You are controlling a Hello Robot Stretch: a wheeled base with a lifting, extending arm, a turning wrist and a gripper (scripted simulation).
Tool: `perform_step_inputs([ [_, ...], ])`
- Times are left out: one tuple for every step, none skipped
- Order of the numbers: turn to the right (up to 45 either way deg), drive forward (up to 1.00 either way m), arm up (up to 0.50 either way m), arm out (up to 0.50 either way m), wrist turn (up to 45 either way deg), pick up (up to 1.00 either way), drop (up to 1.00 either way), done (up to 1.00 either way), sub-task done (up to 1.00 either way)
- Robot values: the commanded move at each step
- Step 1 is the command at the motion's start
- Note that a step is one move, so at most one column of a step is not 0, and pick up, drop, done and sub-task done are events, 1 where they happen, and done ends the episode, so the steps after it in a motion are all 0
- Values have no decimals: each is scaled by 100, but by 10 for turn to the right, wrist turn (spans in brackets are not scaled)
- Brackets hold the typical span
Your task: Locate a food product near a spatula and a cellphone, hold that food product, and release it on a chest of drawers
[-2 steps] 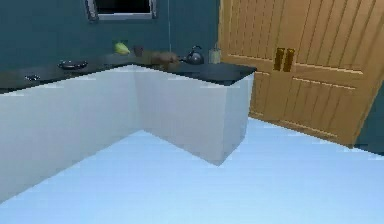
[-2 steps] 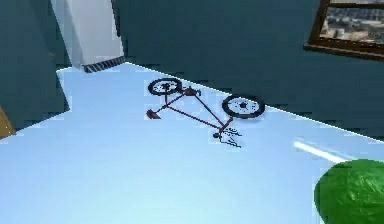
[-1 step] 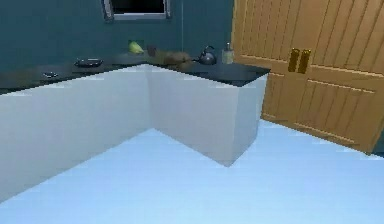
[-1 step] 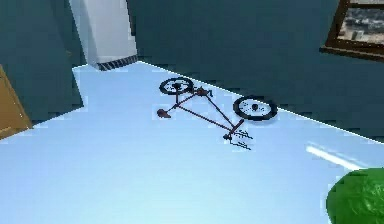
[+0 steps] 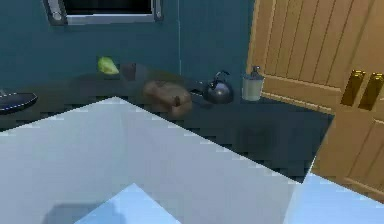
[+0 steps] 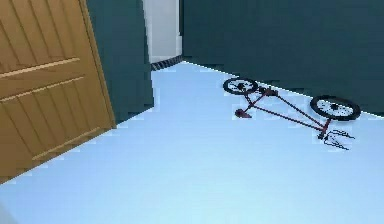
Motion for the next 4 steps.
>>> perform_step_inputs([
  [-30,0,0,0,0,0,0,0,0],
  [0,30,0,0,0,0,0,0,0],
  [-450,0,0,0,0,0,0,0,0],
  [-450,0,0,0,0,0,0,0,0],
])
